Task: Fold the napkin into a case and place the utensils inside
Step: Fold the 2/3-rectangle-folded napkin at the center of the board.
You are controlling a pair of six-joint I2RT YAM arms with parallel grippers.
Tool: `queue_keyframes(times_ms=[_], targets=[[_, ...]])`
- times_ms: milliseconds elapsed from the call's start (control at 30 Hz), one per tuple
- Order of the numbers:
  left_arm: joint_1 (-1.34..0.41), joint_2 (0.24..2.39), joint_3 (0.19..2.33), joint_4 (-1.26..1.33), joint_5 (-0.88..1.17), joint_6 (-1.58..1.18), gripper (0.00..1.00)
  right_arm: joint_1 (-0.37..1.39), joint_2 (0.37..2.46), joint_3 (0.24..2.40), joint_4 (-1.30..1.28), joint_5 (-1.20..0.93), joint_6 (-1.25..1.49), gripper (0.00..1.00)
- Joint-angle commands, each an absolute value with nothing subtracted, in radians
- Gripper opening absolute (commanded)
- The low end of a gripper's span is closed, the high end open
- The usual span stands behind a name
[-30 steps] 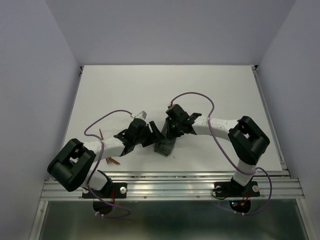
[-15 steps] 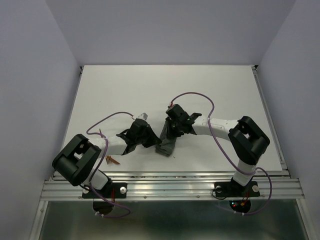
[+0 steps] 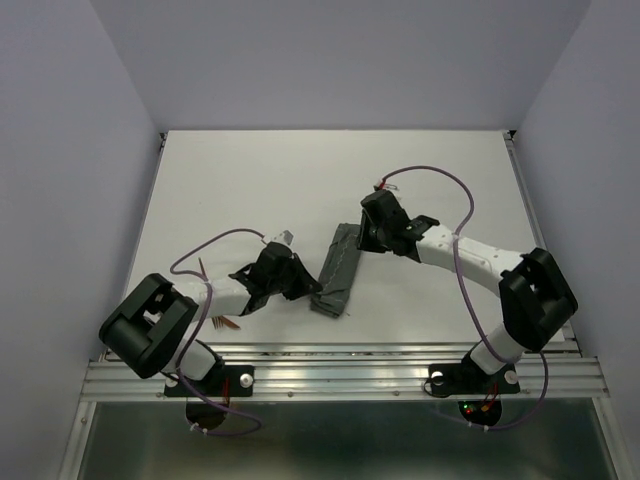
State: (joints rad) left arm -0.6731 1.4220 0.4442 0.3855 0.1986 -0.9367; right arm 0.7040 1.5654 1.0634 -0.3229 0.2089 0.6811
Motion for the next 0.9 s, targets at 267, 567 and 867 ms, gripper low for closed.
queue_keyframes(times_ms=[267, 567, 867], targets=[[-0.726, 1.353, 0.405, 0.385, 0.176, -0.992, 0.02, 0.614, 1.741, 1.104, -0.383, 0.196, 0.663, 0.29], [-0.796, 1.400, 0.440, 0.387, 0.164, -1.015, 0.11, 0.614, 1.854, 1.207, -0.394, 0.133, 0.611, 0.28], [-0.905, 1.470, 0.549, 0.384, 0.152, -1.034, 0.62, 0.614, 1.989, 1.376, -0.428, 0.118, 0.549, 0.27]])
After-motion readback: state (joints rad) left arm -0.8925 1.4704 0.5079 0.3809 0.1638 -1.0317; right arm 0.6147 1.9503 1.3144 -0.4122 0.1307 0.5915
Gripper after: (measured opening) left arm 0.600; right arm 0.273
